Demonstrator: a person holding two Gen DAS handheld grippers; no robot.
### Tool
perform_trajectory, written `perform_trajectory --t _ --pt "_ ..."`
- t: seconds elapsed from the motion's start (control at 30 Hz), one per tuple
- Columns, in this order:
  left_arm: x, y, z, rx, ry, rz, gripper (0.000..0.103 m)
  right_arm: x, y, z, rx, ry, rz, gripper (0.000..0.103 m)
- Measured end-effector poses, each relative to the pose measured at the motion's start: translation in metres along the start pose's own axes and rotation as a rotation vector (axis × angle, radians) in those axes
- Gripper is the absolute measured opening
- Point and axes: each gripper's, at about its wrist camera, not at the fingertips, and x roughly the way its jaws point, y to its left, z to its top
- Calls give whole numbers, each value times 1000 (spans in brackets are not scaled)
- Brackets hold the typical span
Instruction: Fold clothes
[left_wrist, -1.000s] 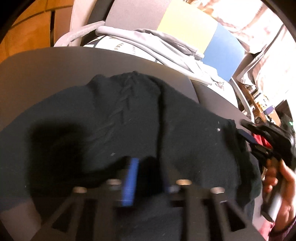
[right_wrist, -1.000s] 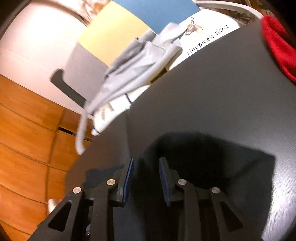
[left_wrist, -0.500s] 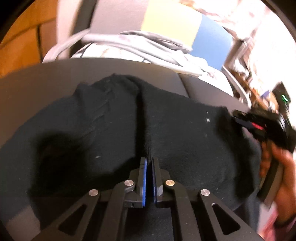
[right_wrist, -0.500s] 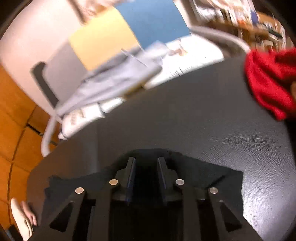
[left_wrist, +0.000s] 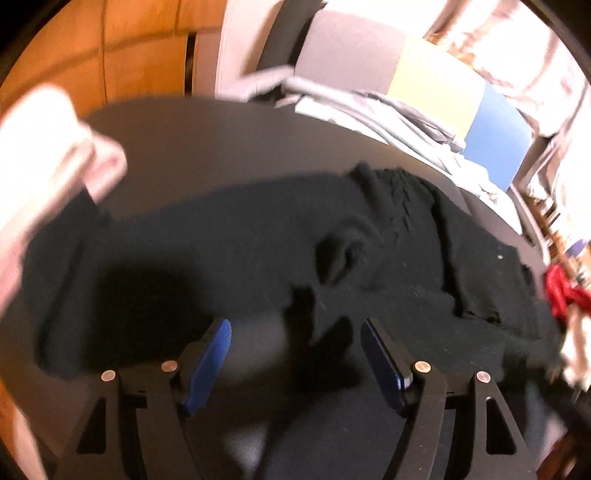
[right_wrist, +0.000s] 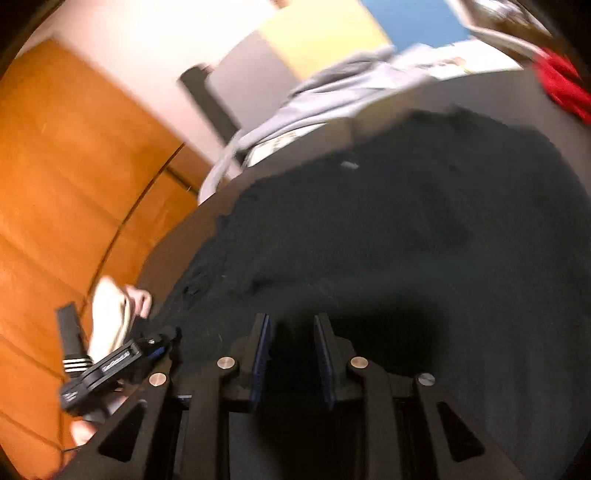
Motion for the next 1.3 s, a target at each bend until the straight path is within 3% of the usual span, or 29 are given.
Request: perform_trajectory --t 0.07,0.17,0.27,0.43,0.47,0.5,0.57,0.63,0.7,0.87,0.97,1.07,1.13,1.2,1.3 --pt "6 -6 -1 -29 25 -33 76 -22 -24 -9 96 -42 -30 25" --pt "7 -18 1 -28 20 -49 87 -57 -64 -10 230 -132 -44 25" --pt "13 -31 3 -19 45 10 91 -70 -104 -2 348 -179 -45 29" --pt "21 -55 -5 87 47 98 95 -57 -136 9 508 -189 100 29" --pt "20 -58 -6 102 38 94 93 -54 -141 12 542 -207 116 26" --pt "19 -62 -7 116 28 90 83 -54 -145 13 562 -227 125 26" --pt "16 -69 -9 147 19 70 58 -53 -154 18 612 -270 143 26" --pt "14 -75 -9 165 31 34 26 -57 -158 21 615 -299 137 24" --pt "7 -76 -8 163 37 -10 21 -59 -160 21 616 -327 124 11" --pt "-20 -78 -6 142 13 -126 18 -63 -181 11 680 -360 166 2" --pt "-35 -79 -7 130 6 -181 18 -58 -174 16 630 -347 127 2" --pt "-38 -81 -13 143 16 -152 18 -55 -167 20 607 -337 90 4" --pt "-40 -80 -16 151 10 -135 20 -55 -165 23 608 -327 106 10" --pt "-43 -77 -18 159 -10 -121 26 -54 -163 25 619 -311 148 22" --pt "-47 -72 -21 171 -39 -99 30 -59 -161 21 613 -291 170 24"
